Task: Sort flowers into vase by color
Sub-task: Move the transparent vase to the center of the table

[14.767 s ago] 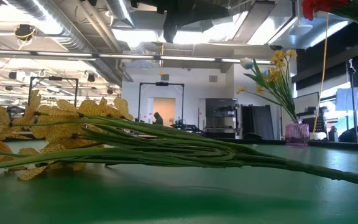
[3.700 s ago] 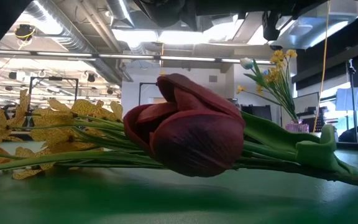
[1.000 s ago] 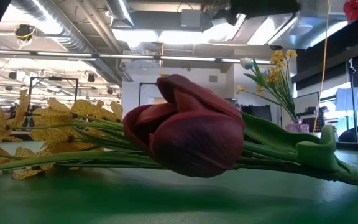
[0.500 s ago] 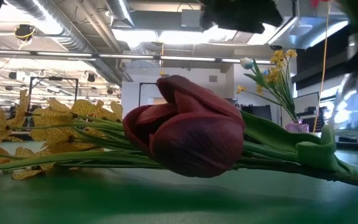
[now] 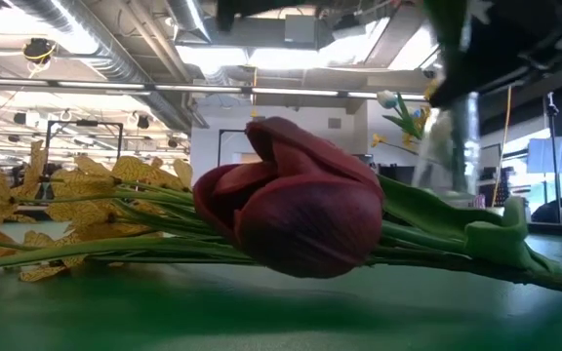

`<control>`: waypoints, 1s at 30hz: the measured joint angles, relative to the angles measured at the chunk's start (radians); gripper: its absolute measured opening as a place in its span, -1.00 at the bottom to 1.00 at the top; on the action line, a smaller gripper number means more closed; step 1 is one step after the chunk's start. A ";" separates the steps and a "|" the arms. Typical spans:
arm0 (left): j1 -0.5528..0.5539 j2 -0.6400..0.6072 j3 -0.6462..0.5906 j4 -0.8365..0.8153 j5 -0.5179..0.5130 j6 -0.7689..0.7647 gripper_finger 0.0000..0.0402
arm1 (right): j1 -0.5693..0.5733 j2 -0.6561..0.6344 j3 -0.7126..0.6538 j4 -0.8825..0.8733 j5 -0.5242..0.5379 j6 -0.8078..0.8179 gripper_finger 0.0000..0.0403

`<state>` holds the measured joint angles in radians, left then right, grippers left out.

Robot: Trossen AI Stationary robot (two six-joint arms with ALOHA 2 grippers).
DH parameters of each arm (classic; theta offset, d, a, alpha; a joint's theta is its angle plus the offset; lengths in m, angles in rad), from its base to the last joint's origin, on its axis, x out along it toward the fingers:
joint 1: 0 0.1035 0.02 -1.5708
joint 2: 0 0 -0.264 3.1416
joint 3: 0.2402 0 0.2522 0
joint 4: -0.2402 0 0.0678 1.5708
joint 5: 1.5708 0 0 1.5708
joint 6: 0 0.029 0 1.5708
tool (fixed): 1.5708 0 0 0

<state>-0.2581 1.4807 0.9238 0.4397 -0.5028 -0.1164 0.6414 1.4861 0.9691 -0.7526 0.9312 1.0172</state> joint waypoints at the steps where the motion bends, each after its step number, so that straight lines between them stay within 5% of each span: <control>1: 0.000 -0.018 -0.045 0.035 0.006 -0.016 0.01 | -0.022 -0.008 0.000 0.047 -0.025 -0.068 -0.15; 7: -0.012 -0.053 -0.201 0.233 0.056 -0.092 0.01 | -0.163 -0.013 0.000 0.301 -0.212 -0.413 -0.15; 15: -0.062 -0.060 -0.216 0.231 0.055 -0.073 0.01 | -0.343 -0.049 -0.064 0.517 -0.445 -0.631 -0.15; 20: -0.071 -0.071 -0.216 0.222 0.034 -0.050 0.01 | -0.427 -0.123 -0.177 0.610 -0.585 -0.657 -0.15; 30: -0.024 -0.071 -0.216 0.198 0.033 -0.057 0.01 | -0.425 -0.385 -0.314 0.426 -0.602 -0.523 -0.15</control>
<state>-0.2816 1.4101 0.7078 0.6376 -0.4699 -0.1738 0.2164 1.1014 0.6554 -0.3262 0.3289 0.4946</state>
